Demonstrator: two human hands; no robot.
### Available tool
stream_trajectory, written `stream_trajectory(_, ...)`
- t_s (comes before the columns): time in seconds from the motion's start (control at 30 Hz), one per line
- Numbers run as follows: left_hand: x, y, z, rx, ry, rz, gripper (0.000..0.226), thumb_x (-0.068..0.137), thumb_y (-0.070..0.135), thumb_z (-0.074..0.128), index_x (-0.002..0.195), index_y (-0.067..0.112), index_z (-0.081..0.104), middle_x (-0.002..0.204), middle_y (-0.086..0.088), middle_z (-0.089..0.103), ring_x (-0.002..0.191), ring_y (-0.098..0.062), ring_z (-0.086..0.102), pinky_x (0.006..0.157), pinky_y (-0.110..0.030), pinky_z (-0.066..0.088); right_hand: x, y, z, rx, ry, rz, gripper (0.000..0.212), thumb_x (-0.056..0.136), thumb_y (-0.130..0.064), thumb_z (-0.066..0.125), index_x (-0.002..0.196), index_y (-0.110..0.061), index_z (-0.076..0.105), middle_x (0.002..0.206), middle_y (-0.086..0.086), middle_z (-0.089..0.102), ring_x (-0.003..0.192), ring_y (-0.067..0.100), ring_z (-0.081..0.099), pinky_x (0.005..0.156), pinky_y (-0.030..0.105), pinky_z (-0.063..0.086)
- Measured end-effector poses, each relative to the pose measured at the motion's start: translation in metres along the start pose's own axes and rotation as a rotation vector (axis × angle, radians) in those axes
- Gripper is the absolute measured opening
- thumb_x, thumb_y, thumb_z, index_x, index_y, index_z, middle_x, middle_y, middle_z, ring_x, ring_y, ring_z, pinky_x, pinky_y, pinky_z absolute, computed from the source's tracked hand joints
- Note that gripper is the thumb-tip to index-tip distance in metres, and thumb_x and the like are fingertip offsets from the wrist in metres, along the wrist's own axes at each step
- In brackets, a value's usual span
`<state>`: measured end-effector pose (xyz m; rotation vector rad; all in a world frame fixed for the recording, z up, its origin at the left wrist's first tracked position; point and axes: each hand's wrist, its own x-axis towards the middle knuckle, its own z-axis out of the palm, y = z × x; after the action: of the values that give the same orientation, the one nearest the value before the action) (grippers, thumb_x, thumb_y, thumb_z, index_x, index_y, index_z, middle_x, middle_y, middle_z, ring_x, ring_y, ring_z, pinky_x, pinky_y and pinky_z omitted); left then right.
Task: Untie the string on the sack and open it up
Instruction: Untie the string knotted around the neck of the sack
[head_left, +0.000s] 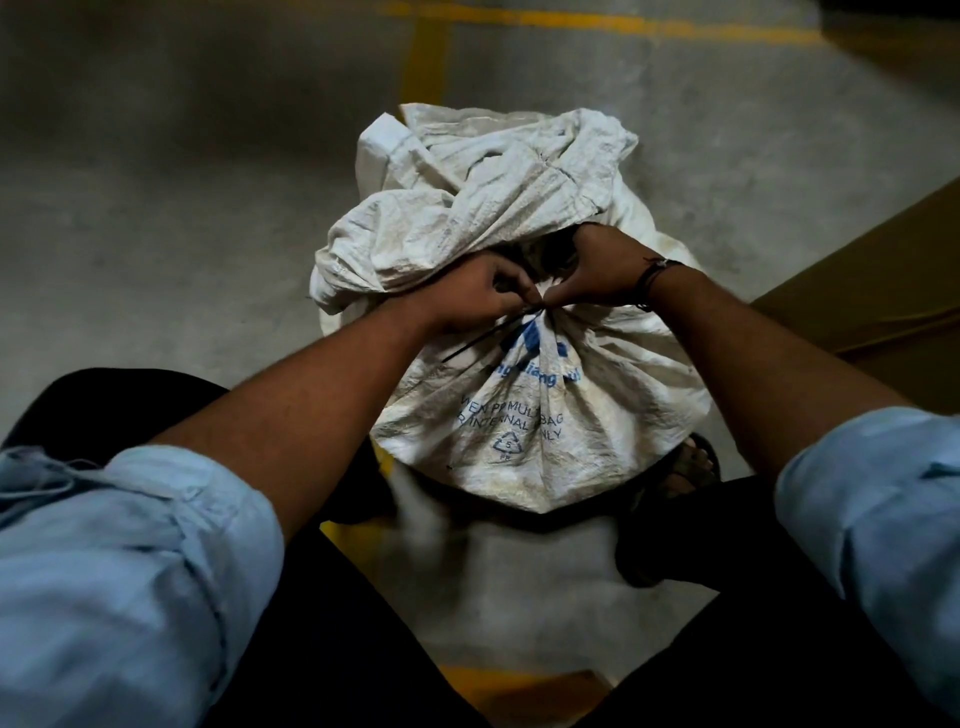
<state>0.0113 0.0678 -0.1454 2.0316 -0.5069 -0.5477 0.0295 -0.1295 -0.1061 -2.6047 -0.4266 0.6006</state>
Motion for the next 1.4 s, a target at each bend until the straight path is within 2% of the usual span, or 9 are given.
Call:
stream_trajectory(0.1,0.001,0.0,0.001,0.027,0.013,0.018,0.013,0.086,0.003,0.068,0.095,0.006,0.076,0.083,0.005,0.07,0.07,0.013,0.059,0.075,-0.009,0.045,0.0,0.001,-0.001,0.007,-0.009,-0.004,0.037,0.067,-0.041,0.085,0.068,-0.014,0.061,0.062,-0.004,0.057,0.059,0.015,0.051,0.053,0.029,0.036)
stream_trajectory(0.23,0.002,0.001,0.003,0.042,0.04,0.035,0.012,0.086,0.005,0.068,0.093,0.006,0.077,0.086,0.0,0.072,0.071,0.01,0.06,0.075,-0.013,0.046,0.0,0.005,0.001,0.02,0.014,0.0,0.039,0.066,-0.042,0.085,0.078,-0.01,0.066,0.073,0.003,0.066,0.068,0.02,0.06,0.06,0.033,0.045)
stream_trajectory(0.43,0.001,0.001,0.01,0.06,0.067,0.045,0.013,0.085,-0.003,0.065,0.091,-0.003,0.076,0.086,-0.005,0.071,0.064,0.017,0.058,0.07,-0.002,0.04,0.002,0.008,0.003,0.034,0.039,0.021,0.044,0.064,-0.041,0.086,0.087,-0.008,0.068,0.086,0.009,0.071,0.078,0.024,0.065,0.064,0.034,0.048)
stream_trajectory(0.63,-0.001,-0.003,0.01,-0.014,0.107,0.026,0.017,0.085,-0.003,0.065,0.096,0.002,0.077,0.091,-0.008,0.075,0.07,0.011,0.062,0.074,-0.008,0.047,-0.001,0.007,0.002,0.065,0.043,0.011,0.041,0.067,-0.036,0.086,0.093,-0.01,0.068,0.089,0.007,0.071,0.081,0.023,0.065,0.065,0.029,0.045)
stream_trajectory(0.83,0.0,-0.005,0.016,-0.018,0.072,0.053,0.02,0.086,-0.006,0.063,0.102,-0.003,0.074,0.098,-0.008,0.073,0.076,0.012,0.062,0.078,-0.008,0.048,-0.004,0.012,0.002,0.101,0.036,-0.001,0.048,0.064,-0.041,0.087,0.097,-0.01,0.07,0.092,0.006,0.072,0.084,0.025,0.067,0.073,0.039,0.053)
stream_trajectory(1.0,-0.002,-0.009,0.021,0.032,0.053,0.107,0.024,0.088,-0.007,0.058,0.107,-0.002,0.073,0.101,-0.003,0.071,0.091,0.0,0.062,0.085,-0.017,0.05,-0.005,0.011,0.001,0.065,0.045,-0.007,0.055,0.066,-0.036,0.087,0.108,-0.005,0.069,0.099,0.012,0.072,0.091,0.029,0.066,0.08,0.044,0.054)
stream_trajectory(1.13,-0.001,-0.013,0.023,0.054,0.056,0.118,0.02,0.09,0.002,0.061,0.105,0.001,0.074,0.098,-0.002,0.072,0.089,0.0,0.061,0.082,-0.019,0.048,-0.007,0.012,0.003,0.077,0.045,-0.015,0.06,0.066,-0.037,0.088,0.111,-0.003,0.067,0.102,0.014,0.071,0.094,0.03,0.066,0.082,0.046,0.053)
stream_trajectory(1.33,-0.003,-0.011,0.023,0.127,0.046,0.16,0.016,0.09,0.003,0.058,0.098,-0.002,0.072,0.089,-0.006,0.069,0.081,-0.004,0.055,0.072,-0.007,0.039,-0.008,0.012,0.006,0.094,0.046,-0.044,0.066,0.066,-0.032,0.088,0.122,-0.009,0.064,0.109,0.009,0.07,0.099,0.025,0.065,0.088,0.045,0.053)
stream_trajectory(1.4,-0.003,-0.011,0.023,0.13,0.041,0.159,0.017,0.089,0.005,0.058,0.097,-0.001,0.071,0.087,-0.008,0.068,0.081,-0.008,0.055,0.072,-0.013,0.041,-0.007,0.013,0.006,0.081,0.04,-0.052,0.064,0.066,-0.033,0.088,0.121,-0.01,0.064,0.107,0.009,0.07,0.097,0.026,0.065,0.087,0.045,0.053)
